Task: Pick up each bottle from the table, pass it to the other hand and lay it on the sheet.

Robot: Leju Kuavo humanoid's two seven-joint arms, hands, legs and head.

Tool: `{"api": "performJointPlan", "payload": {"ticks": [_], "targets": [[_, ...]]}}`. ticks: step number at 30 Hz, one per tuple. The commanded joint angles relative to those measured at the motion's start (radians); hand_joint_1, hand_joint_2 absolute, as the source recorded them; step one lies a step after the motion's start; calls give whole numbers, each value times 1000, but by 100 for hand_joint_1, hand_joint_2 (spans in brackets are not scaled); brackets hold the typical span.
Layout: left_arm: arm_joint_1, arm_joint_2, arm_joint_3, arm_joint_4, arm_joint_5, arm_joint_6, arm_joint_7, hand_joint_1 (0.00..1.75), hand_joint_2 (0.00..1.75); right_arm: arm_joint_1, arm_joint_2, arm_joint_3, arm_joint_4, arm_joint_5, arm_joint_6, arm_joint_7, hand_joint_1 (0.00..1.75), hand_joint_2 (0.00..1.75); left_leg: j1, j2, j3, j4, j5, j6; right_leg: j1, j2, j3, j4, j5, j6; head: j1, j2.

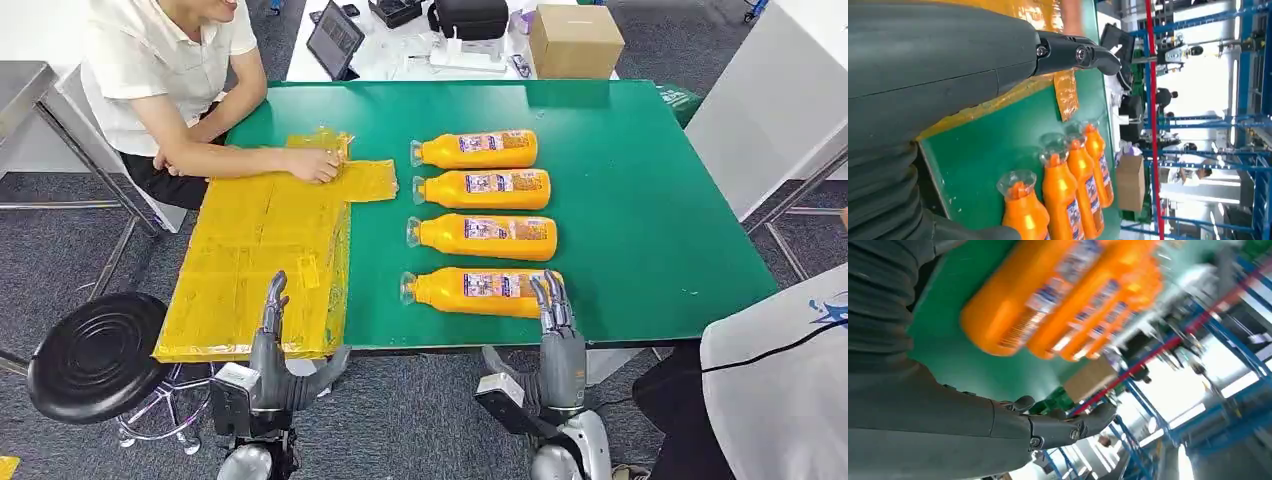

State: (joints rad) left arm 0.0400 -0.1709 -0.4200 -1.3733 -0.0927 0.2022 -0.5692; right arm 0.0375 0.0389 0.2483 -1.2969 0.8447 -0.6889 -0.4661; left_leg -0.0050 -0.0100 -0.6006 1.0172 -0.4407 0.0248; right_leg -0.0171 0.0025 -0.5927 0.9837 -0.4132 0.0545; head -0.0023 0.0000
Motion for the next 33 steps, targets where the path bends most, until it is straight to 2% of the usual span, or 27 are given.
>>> {"api": "performJointPlan", "payload": {"ticks": [1, 7, 12, 15, 22, 27, 33], "targets": [[-37, 2, -15, 93, -4, -16, 4, 0, 175, -76, -111, 11, 183, 119, 11, 103, 0, 175, 1, 1, 7, -3, -1, -2, 1, 0, 7, -3, -1, -3, 0, 0], [-54, -2, -53, 119, -13, -32, 6, 0, 175, -171, -122, 15, 264, 169, 54, 151, 0, 175, 1, 2, 6, -1, -1, -2, 1, 1, 6, -2, -1, -2, 0, 0], [-78, -5, -72, 137, -20, -51, 11, 0, 175, -247, -120, 66, 379, 248, 27, 161, 0, 175, 1, 3, 5, -1, -1, -2, 1, 2, 4, -2, 0, -2, 0, 0], [-101, -14, -93, 164, -27, -62, 10, 0, 175, -299, -114, 99, 445, 221, 57, 123, 0, 175, 0, 2, 4, -1, 0, -1, 1, 1, 3, -2, 0, -1, 0, 0], [-106, -16, -99, 169, -25, -67, 8, 0, 175, -316, -108, 106, 464, 207, 69, 117, 0, 175, 1, 2, 6, -2, -1, -1, 1, 1, 6, -2, -1, -2, 0, 0], [-113, -14, -105, 184, -3, -77, -16, 0, 175, -372, -98, 113, 583, 173, 96, 126, 0, 175, 1, 3, 5, -1, 0, -1, 1, 2, 4, -1, 0, -2, 0, 0], [-113, -11, -112, 169, -4, -80, -15, 0, 175, -405, -118, 126, 660, 200, 146, 192, 0, 175, 1, 1, 5, -1, 0, -1, 1, 0, 5, -1, 0, -2, 0, 0]]}}
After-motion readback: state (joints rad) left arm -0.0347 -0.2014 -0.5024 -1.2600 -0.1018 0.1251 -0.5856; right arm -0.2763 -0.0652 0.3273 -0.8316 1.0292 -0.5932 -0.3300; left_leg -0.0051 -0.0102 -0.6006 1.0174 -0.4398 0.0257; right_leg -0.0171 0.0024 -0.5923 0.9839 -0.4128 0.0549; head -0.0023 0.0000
